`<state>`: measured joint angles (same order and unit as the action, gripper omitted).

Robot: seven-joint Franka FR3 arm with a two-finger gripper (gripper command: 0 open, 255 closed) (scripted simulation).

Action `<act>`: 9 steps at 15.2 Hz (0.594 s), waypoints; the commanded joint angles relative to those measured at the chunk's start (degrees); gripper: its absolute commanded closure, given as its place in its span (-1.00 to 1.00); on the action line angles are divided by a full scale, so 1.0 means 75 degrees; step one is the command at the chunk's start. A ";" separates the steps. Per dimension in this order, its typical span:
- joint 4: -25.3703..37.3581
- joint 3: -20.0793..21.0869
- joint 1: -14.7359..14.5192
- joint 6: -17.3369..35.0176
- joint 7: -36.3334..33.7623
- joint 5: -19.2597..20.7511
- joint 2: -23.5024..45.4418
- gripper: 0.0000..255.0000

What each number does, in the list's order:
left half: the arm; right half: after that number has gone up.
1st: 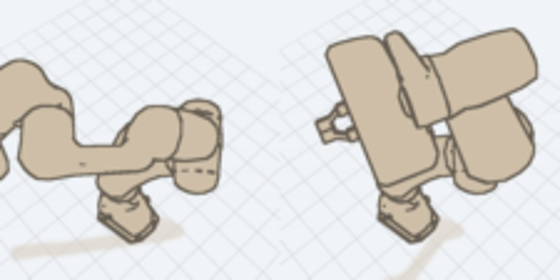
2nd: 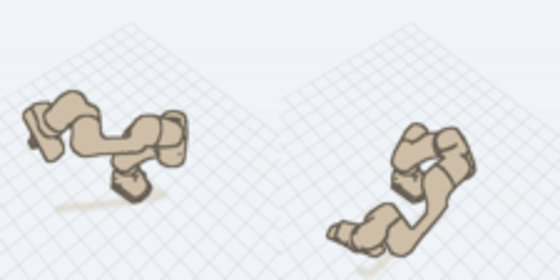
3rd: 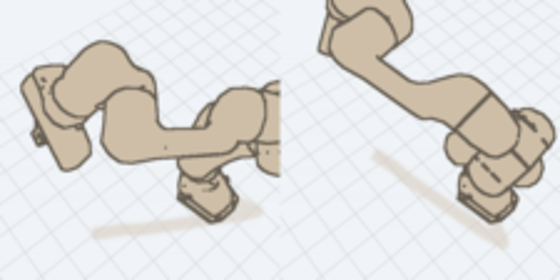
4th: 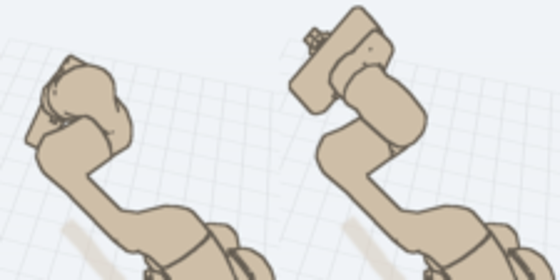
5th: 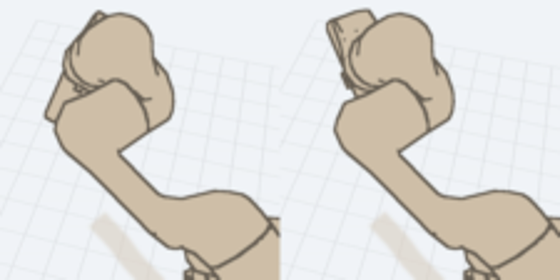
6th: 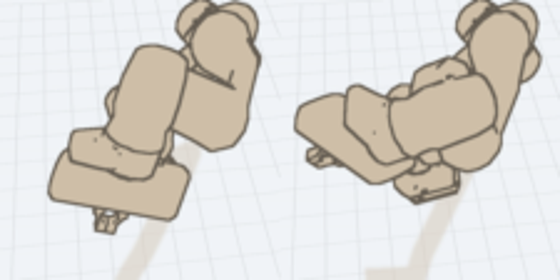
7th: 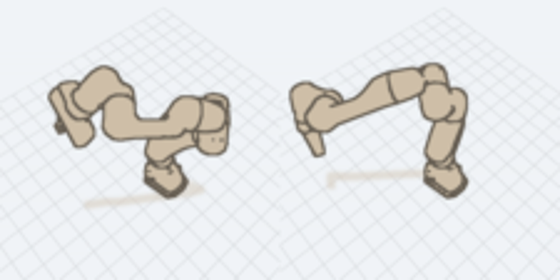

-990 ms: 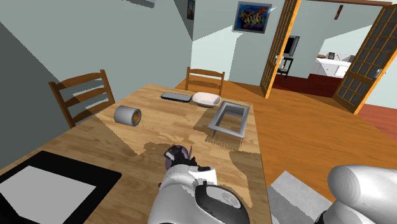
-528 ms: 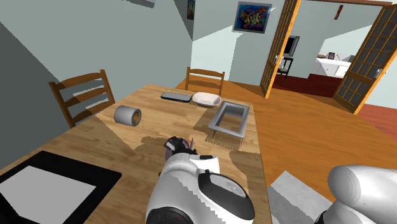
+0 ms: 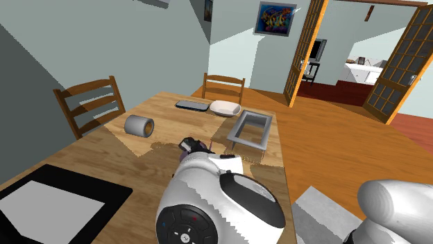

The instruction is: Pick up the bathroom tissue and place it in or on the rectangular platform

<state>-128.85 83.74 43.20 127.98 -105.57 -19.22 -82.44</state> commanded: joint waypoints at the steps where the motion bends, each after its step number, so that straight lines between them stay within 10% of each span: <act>1: 0.0047 -0.0157 0.0013 -0.0057 0.0101 0.0072 0.0045 1.00; 9: 0.0307 -0.0718 0.0074 -0.0328 0.0456 0.0336 0.0219 1.00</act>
<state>-126.97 78.78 43.55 125.79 -102.41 -16.93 -80.95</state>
